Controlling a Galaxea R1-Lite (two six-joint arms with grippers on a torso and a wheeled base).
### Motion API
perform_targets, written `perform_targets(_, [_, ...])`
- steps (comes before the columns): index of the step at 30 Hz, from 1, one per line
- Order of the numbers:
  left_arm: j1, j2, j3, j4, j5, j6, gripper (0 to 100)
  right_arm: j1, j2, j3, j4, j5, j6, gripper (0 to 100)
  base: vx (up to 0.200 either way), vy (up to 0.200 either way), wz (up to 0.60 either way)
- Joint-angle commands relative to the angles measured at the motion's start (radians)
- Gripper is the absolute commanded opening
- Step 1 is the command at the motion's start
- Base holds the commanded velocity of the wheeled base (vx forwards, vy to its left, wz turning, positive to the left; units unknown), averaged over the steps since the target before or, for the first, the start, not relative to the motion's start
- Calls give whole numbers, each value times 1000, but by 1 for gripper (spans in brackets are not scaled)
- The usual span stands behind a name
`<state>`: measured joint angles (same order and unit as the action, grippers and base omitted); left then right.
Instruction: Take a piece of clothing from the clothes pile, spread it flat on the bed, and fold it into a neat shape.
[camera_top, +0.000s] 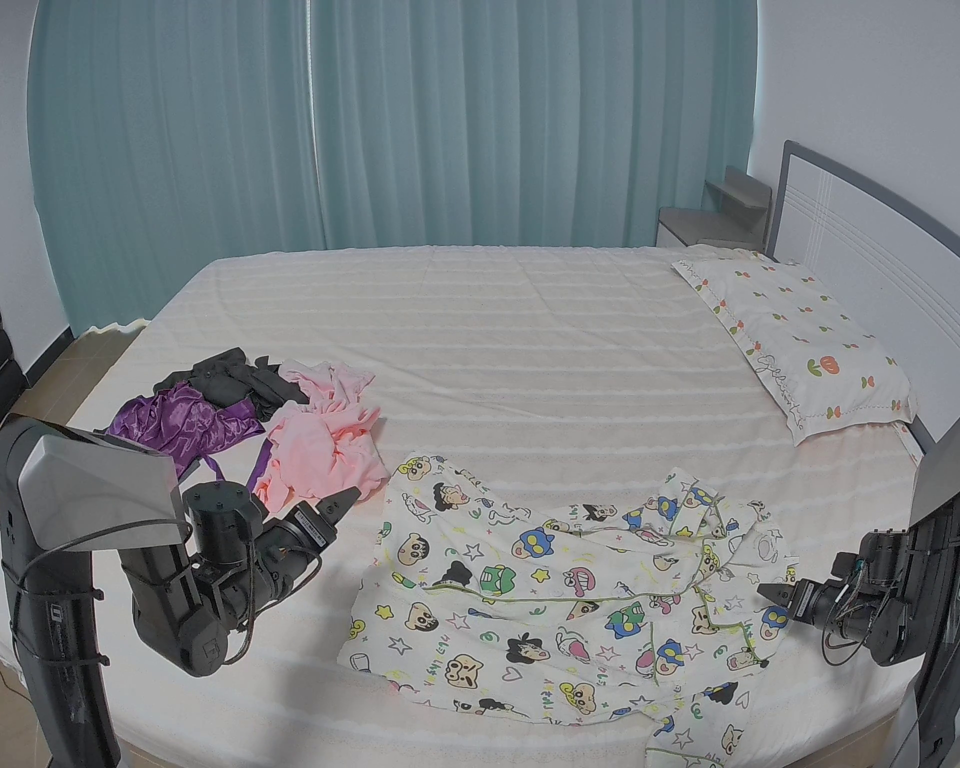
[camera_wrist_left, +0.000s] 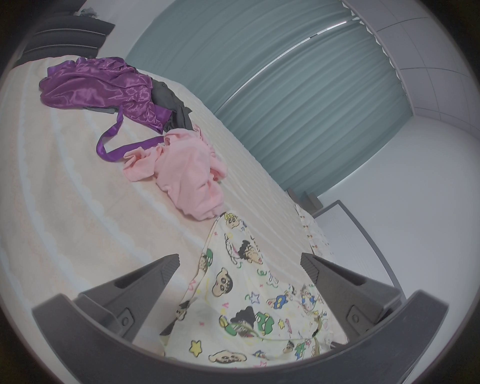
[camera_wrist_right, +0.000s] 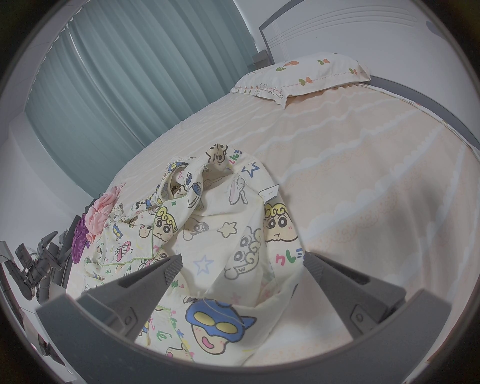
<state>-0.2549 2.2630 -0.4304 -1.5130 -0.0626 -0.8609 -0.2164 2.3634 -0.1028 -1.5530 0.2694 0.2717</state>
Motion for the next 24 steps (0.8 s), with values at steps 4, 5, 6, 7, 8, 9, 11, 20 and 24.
perform_targets(4, [0, -2, 202, -6, -223, 132, 100, 0, -1, 9, -18, 1, -2, 100, 0, 0, 0])
perform_targets(5, [0, -2, 202, -6, -223, 132, 100, 0, -1, 9, -18, 1, -2, 100, 0, 0, 0])
perform_targets(6, [0, -2, 248, -7, -290, 194, 100, 0, -1, 11, -18, 1, -2, 100, 0, 0, 0])
perform_targets(7, [2, 0, 263, -6, -310, 224, 100, 0, -1, 11, -18, 1, -2, 100, 0, 0, 0])
perform_targets(8, [0, 1, 280, -1, -324, 260, 100, 0, -1, 12, -18, 1, -3, 100, 0, 0, 0])
perform_targets(9, [-1, 3, 294, 4, -336, 293, 100, 0, -1, 14, -18, 1, -5, 100, 0, 0, 0])
perform_targets(11, [-7, 17, 317, 5, -350, 350, 100, 0, -4, 20, -18, 1, -8, 100, 0, 0, 0])
perform_targets(20, [-21, 63, 325, 4, -349, 411, 100, 0, -6, 21, -18, 1, -9, 100, 0, 0, 0])
perform_targets(24, [-44, 105, 318, -4, -339, 442, 100, 0, -6, 23, -18, 1, -9, 100, 0, 0, 0])
